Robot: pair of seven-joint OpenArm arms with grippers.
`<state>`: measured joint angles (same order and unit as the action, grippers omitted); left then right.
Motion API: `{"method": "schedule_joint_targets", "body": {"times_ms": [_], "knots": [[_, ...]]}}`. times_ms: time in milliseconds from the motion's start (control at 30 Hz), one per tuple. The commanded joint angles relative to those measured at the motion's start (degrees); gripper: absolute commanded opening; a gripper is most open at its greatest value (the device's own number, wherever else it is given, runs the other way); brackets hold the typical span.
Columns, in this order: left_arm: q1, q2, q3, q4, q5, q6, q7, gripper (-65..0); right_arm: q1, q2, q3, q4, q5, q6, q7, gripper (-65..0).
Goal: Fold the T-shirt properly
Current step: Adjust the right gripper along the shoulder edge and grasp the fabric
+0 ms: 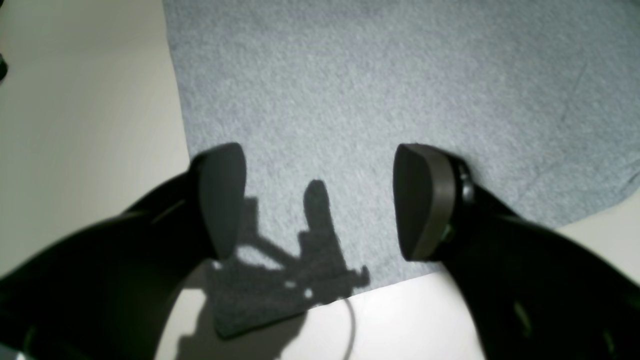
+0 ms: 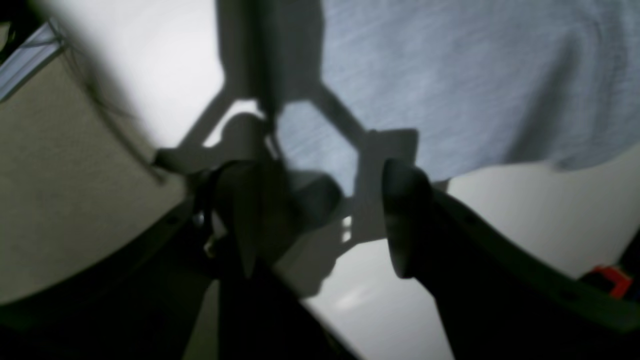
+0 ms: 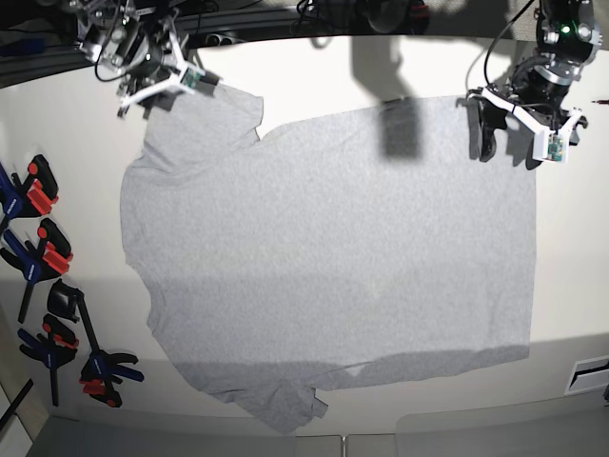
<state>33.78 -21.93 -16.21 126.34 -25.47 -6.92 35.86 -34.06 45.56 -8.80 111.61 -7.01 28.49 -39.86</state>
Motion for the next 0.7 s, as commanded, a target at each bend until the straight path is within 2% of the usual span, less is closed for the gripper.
{"method": "schedule_joint_targets", "body": {"times_ms": [0, 67, 167, 233, 533, 667], "knots": [[0.00, -0.61, -0.35, 0.98, -0.13, 0.02, -1.55, -22.9, 0.50, 0.92, 0.46, 0.13, 0.15, -0.24, 0.44, -29.5], [0.02, -0.61, -0.35, 0.98, -0.13, 0.02, -1.55, -22.9, 0.94, 0.94, 0.46, -0.33, 1.20, 0.83, 0.42, -29.5], [0.02, -0.61, -0.35, 0.98, -0.13, 0.02, -1.55, -22.9, 0.66, 0.94, 0.42, -0.33, 1.44, 4.72, 0.39, -29.5], [0.02, -0.61, -0.35, 0.98, -0.13, 0.02, -1.55, -22.9, 0.74, 0.94, 0.42, -0.37, 1.44, 6.10, 0.44, -29.5], [0.00, -0.61, -0.35, 0.98, -0.13, 0.02, -1.57, -22.9, 1.03, 0.94, 0.15, -3.80, 1.31, 6.10, 2.03, -29.5], [0.00, -0.61, -0.35, 0.98, -0.13, 0.02, -1.57, -22.9, 1.09, 0.94, -0.59, -6.45, -0.92, 6.01, 3.67, -29.5]]}}
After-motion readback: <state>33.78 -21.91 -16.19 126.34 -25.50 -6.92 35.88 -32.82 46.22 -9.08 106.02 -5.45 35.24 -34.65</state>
